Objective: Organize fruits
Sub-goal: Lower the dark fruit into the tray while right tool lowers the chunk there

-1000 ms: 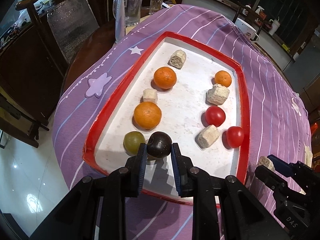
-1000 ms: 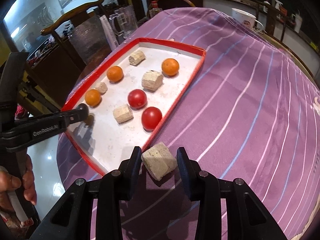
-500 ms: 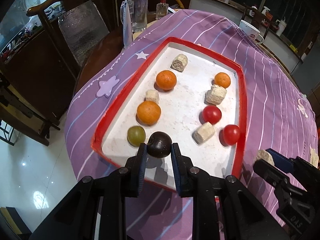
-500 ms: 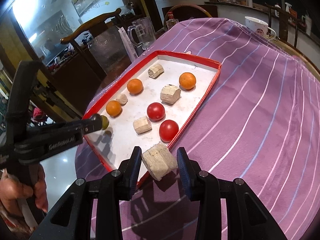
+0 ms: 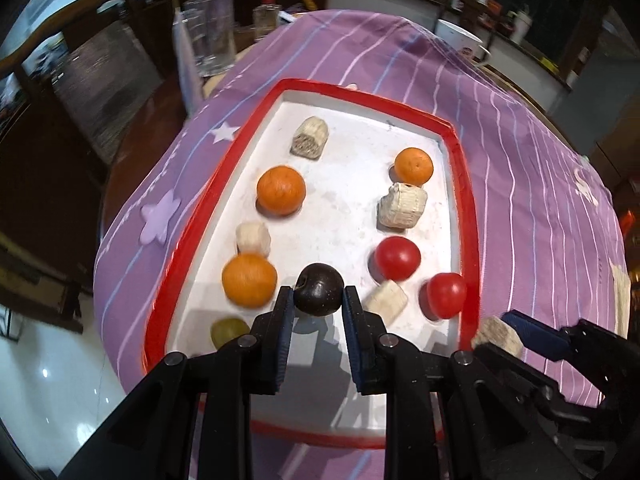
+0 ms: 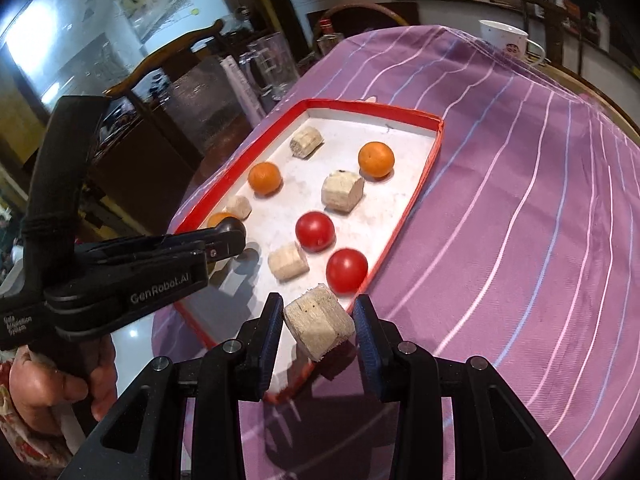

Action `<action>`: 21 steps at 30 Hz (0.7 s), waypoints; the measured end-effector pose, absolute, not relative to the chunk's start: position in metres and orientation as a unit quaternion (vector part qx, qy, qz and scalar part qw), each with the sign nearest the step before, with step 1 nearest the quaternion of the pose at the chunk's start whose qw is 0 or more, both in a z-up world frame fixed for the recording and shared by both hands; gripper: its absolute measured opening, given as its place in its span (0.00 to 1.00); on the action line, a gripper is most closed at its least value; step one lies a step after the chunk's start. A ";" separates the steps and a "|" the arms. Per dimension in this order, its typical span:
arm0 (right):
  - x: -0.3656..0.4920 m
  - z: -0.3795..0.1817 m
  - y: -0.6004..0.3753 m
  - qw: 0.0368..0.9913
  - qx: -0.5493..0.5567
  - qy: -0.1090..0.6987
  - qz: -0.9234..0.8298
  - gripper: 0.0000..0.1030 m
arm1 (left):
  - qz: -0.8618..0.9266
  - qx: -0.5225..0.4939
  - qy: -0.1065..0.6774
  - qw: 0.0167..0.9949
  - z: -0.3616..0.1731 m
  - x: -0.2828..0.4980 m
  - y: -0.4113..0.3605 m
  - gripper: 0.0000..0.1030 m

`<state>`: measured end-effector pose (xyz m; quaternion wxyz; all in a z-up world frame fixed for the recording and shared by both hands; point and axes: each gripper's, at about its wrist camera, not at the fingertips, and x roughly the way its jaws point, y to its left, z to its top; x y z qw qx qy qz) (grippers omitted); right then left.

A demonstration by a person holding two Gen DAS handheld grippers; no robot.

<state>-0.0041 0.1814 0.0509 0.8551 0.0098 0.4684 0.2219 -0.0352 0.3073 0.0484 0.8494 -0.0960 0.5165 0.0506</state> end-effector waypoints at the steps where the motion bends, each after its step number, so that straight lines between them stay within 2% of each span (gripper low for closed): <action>1: -0.001 0.049 0.185 0.855 0.016 0.473 0.213 0.39 | 0.042 -0.090 0.521 0.848 0.047 -0.033 0.313 0.22; 10: 0.009 0.042 0.223 0.857 0.026 0.486 0.167 0.39 | -0.028 -0.068 0.533 0.843 0.048 -0.018 0.330 0.22; 21: 0.007 0.035 0.225 0.860 0.017 0.494 0.128 0.39 | -0.050 -0.042 0.541 0.839 0.038 0.010 0.326 0.22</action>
